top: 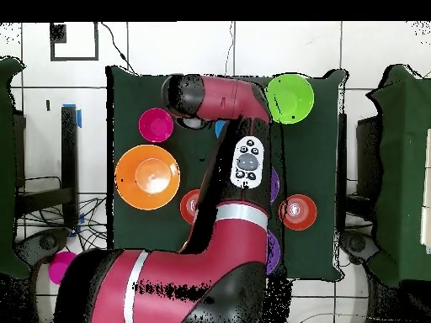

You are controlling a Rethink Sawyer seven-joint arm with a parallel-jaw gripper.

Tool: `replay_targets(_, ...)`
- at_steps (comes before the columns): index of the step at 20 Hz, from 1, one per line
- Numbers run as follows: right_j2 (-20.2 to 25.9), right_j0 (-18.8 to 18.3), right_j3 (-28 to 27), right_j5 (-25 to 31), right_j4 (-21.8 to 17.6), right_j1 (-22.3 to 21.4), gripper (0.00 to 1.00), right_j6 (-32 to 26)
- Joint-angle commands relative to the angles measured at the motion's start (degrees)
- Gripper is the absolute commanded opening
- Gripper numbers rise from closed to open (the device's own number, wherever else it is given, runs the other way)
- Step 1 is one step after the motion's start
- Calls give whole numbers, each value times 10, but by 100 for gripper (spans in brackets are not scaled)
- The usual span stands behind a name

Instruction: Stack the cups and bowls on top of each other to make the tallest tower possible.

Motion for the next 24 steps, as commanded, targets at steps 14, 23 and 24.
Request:
replay_targets(14, 57, -41, 322, -168, -14, -96, 0, 39)
replay_targets(23, 66, -78, 447, -247, -45, -135, 0, 7)
replay_targets(24, 65, -80, 457, -259, -48, -135, 0, 11)
